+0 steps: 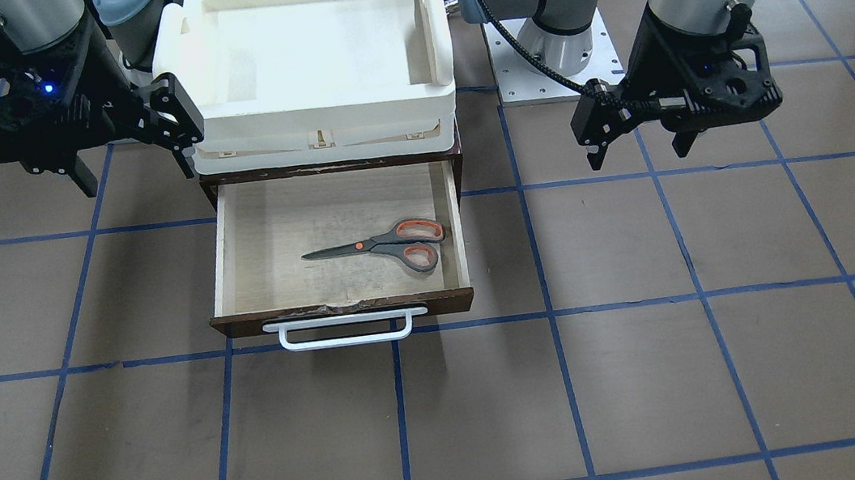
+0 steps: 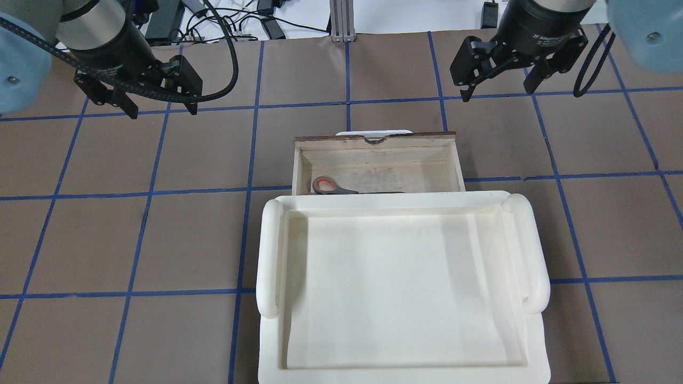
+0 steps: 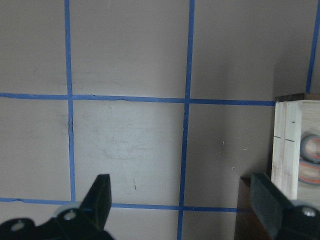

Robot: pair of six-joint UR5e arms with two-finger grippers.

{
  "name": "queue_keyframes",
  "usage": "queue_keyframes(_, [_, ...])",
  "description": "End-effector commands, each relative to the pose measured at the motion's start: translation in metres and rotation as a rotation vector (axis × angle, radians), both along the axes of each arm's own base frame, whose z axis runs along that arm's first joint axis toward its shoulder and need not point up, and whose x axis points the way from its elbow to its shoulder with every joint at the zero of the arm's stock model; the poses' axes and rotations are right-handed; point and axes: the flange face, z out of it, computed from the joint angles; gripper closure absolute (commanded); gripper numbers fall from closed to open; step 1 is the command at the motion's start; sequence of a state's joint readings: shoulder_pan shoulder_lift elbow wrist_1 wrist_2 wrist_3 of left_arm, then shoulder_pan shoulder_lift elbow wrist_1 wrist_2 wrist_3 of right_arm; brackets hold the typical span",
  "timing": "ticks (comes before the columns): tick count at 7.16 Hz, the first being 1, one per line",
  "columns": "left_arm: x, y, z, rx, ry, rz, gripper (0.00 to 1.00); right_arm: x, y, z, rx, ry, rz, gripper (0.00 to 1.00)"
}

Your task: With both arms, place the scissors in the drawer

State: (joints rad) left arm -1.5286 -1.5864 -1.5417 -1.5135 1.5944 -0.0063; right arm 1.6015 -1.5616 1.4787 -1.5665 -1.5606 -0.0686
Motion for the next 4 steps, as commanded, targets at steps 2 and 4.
queue_keyframes(2, [-0.0012, 0.0111, -0.0036, 0.012, 0.005, 0.006, 0.0, -0.0013, -0.0003, 0.0003, -0.003, 0.013, -0.001, 0.0])
queue_keyframes(4, [0.0013, 0.0122, -0.0043, 0.014, -0.006, 0.01, 0.0, -0.0013, -0.0001, 0.0001, -0.002, 0.013, 0.001, 0.0])
